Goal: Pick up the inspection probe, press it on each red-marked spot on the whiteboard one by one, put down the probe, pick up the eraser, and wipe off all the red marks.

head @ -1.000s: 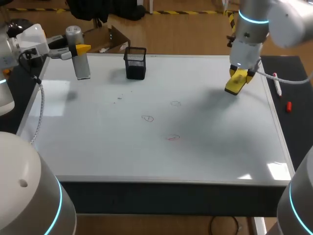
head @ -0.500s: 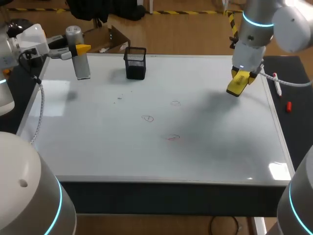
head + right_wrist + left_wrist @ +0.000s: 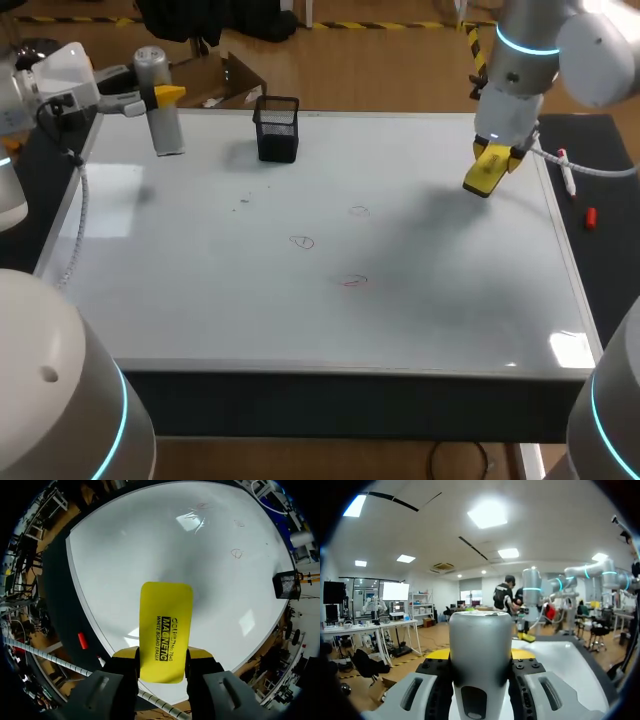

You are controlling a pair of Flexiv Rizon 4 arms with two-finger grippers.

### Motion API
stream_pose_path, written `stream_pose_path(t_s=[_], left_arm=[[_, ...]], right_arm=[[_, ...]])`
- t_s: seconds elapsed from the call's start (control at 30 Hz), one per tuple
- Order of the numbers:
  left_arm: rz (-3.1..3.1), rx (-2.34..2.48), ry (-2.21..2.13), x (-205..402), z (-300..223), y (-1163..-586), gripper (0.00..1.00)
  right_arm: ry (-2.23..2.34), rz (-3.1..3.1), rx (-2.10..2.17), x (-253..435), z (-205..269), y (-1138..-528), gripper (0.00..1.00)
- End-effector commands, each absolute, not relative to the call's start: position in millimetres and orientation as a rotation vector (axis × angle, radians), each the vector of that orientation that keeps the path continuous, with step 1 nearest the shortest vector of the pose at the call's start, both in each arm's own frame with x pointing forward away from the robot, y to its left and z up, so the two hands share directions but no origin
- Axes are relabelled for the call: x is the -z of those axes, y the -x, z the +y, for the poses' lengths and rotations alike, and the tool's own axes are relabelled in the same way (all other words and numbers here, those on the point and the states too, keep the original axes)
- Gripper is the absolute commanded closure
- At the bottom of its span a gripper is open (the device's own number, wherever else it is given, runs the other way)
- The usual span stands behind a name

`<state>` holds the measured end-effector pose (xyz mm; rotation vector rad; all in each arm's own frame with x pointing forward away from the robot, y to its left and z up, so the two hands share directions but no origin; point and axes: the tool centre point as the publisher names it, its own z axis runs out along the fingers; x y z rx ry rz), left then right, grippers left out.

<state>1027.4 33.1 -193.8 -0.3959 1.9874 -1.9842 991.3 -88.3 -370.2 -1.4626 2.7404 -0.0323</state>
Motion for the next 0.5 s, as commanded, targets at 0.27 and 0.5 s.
stream_pose_path(t_s=[0.27,0.5], left_arm=[[2.031,2.142,0.256,185.6,-34.3,-993.5,1.00],[2.074,2.256,0.126,182.1,-83.1,-966.3,1.00]], right_arm=[[1.465,2.740,0.038,369.3,-88.9,-991.3,1.00],[1.465,2.740,0.038,369.3,-88.9,-991.3,1.00]])
